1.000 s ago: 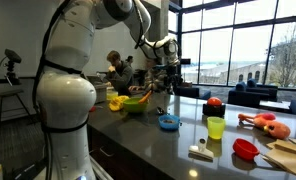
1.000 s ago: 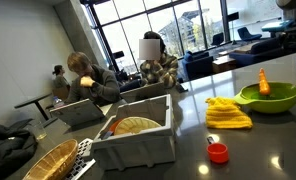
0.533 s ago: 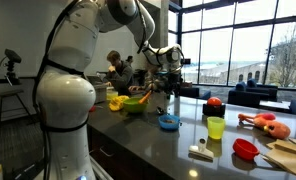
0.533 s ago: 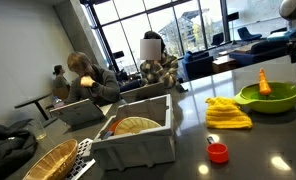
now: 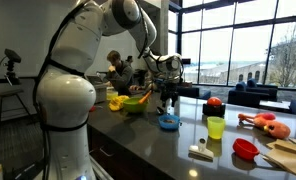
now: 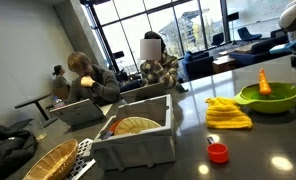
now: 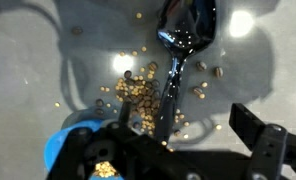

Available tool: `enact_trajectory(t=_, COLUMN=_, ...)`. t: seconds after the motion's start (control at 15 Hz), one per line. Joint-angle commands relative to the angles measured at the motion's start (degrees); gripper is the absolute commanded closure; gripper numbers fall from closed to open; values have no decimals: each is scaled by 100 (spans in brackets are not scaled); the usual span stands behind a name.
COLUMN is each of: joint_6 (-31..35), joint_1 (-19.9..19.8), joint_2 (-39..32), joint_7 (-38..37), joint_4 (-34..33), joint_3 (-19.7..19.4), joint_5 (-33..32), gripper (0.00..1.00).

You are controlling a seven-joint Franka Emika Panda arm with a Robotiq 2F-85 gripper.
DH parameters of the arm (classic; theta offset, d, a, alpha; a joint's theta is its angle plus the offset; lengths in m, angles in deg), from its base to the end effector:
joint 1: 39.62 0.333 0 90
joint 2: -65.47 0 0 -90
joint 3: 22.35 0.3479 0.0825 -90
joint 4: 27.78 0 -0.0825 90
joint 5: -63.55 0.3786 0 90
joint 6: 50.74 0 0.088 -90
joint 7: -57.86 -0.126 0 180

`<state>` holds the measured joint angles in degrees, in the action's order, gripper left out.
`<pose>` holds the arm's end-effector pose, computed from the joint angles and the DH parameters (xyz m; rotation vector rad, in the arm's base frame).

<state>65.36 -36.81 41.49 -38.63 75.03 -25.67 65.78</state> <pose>0.6325 0.0000 0.3169 1.9703 -2.2669 -0.1976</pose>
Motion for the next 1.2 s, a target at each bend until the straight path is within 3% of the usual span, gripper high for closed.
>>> enact_trajectory(t=0.0, joint_6=42, joint_1=39, joint_2=307, joint_7=-362, joint_4=523, joint_3=-51, joint_5=209, gripper=0)
enact_trajectory(t=0.47, joint_6=382, joint_1=456, joint_2=472, joint_7=-1713, joint_4=1204, joint_3=233, joint_5=825, gripper=0)
enact_trajectory(t=0.73, joint_6=466, joint_1=759, joint_2=433, joint_7=-2481, joint_4=1148, joint_3=414, joint_5=752, gripper=0)
enact_trajectory(t=1.13, joint_6=365, joint_1=766, joint_2=274, joint_7=-2477, joint_4=979, joint_3=484, joint_5=687, gripper=0)
